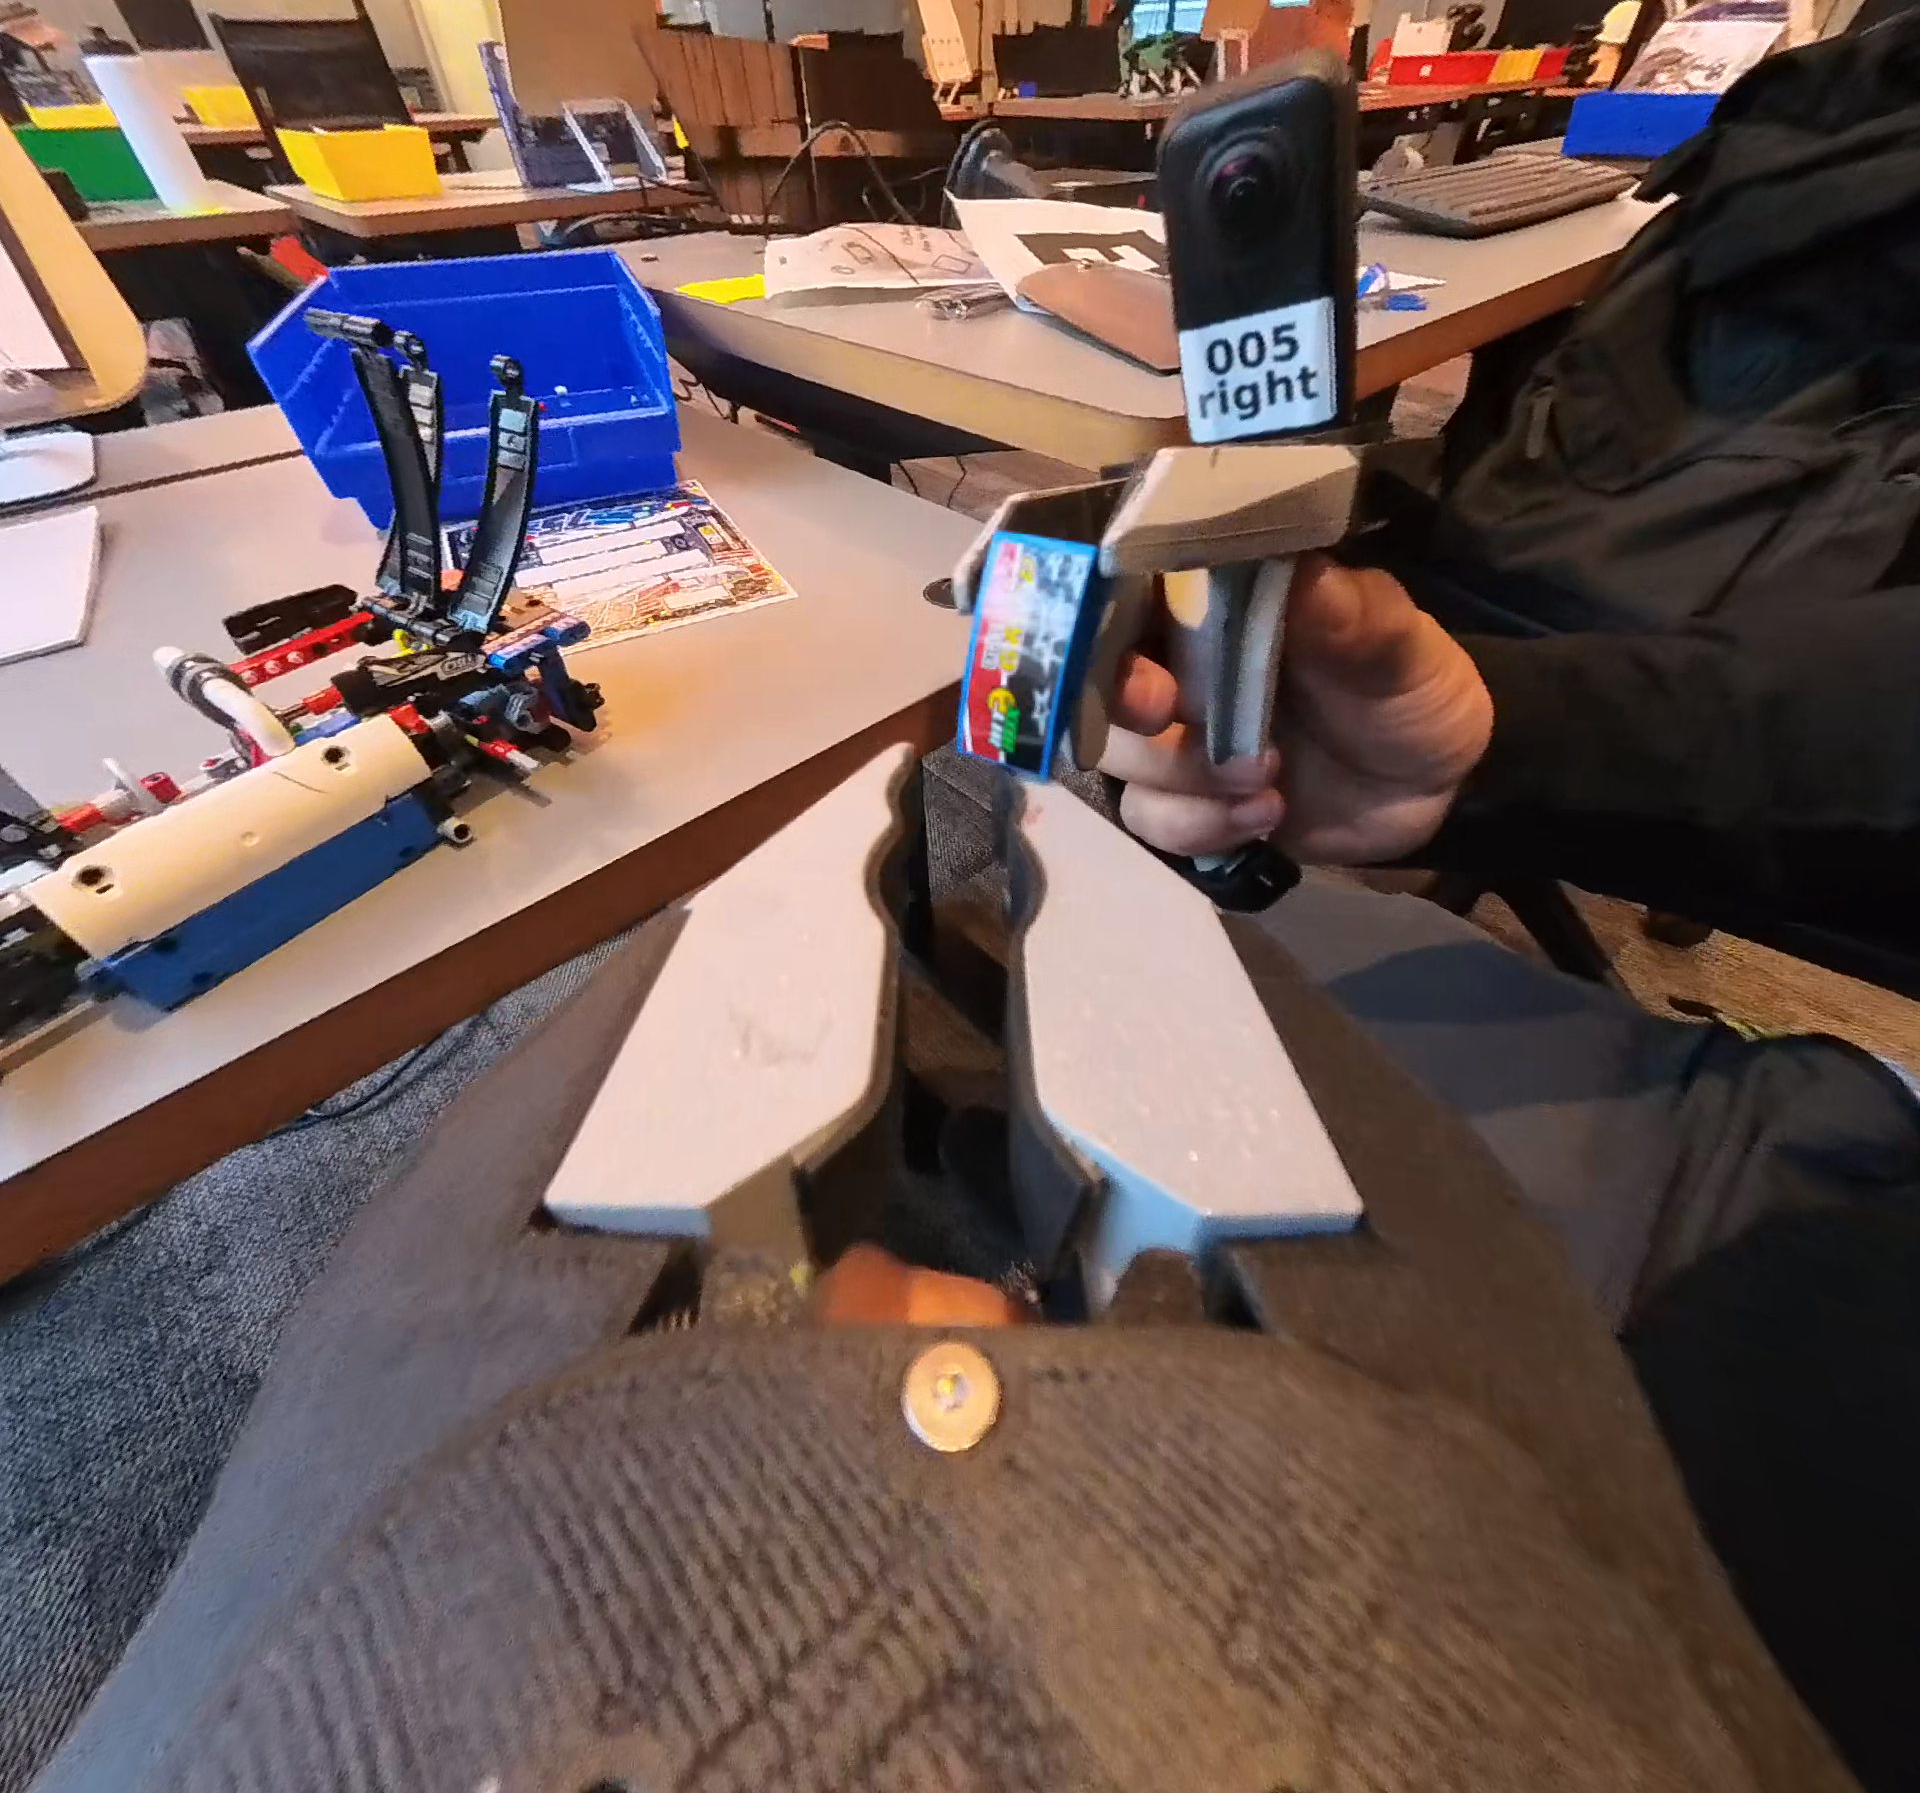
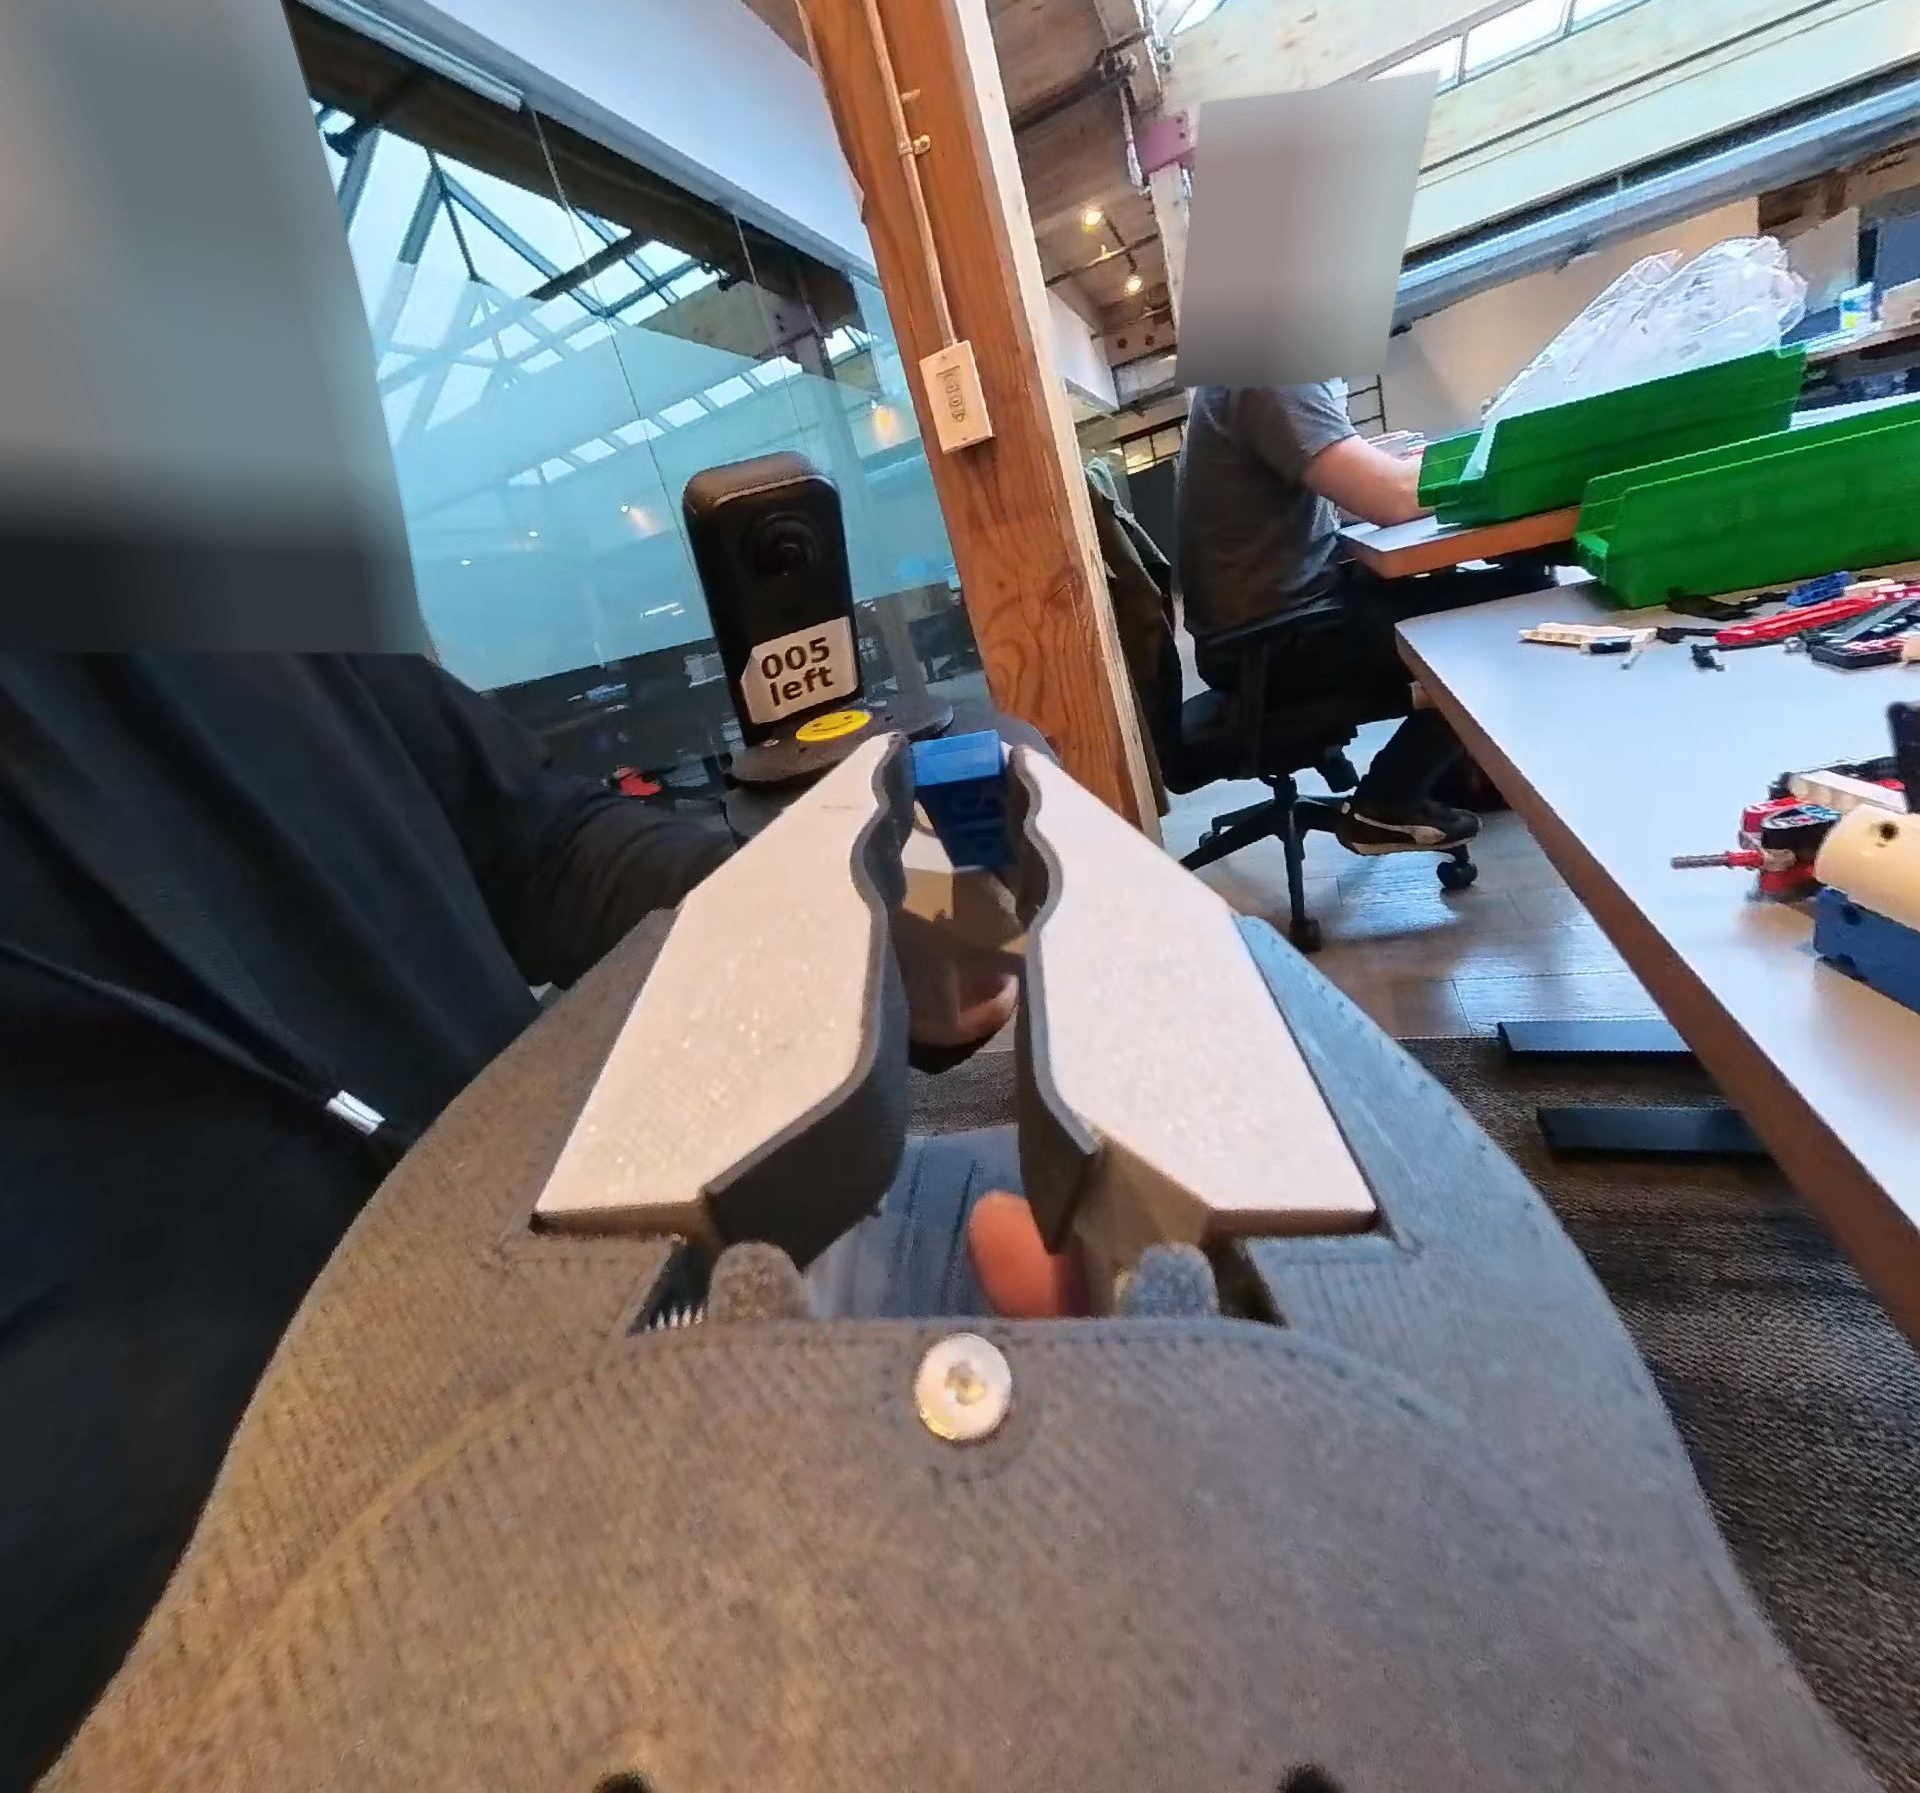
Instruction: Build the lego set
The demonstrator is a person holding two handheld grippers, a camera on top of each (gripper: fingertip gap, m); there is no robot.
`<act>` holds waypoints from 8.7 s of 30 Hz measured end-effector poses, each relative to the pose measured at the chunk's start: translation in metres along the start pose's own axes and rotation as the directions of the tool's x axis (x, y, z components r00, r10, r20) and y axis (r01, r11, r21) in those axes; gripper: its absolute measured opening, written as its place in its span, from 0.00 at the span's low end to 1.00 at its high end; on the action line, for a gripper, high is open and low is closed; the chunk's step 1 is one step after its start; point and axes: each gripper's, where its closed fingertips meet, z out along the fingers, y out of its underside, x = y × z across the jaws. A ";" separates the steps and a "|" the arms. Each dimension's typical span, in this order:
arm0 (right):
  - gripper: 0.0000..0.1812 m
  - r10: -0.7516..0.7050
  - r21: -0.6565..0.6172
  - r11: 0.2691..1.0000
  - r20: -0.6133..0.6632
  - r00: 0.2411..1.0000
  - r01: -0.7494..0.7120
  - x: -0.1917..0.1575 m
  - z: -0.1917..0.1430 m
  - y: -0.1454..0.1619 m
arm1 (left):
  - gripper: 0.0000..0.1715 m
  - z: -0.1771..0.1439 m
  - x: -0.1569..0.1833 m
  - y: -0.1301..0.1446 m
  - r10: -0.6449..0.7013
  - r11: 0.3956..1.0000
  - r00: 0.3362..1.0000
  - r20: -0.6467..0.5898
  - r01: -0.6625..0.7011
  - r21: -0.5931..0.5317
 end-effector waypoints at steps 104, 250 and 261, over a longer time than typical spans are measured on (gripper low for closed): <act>0.28 -0.425 -0.723 0.670 -0.560 0.711 -0.169 0.192 -0.185 0.056 | 0.20 -0.019 -0.151 0.124 -0.082 0.926 0.984 0.159 0.134 -0.353; 0.22 -0.570 -0.758 0.595 -0.161 0.806 0.269 0.282 -0.088 -0.037 | 0.38 0.126 -0.262 0.008 0.319 0.689 0.807 -0.496 -0.557 -0.463; 0.26 -0.605 -0.749 0.611 -0.233 0.762 0.256 0.286 -0.095 -0.043 | 0.33 0.126 -0.263 0.009 0.359 0.639 0.787 -0.502 -0.599 -0.483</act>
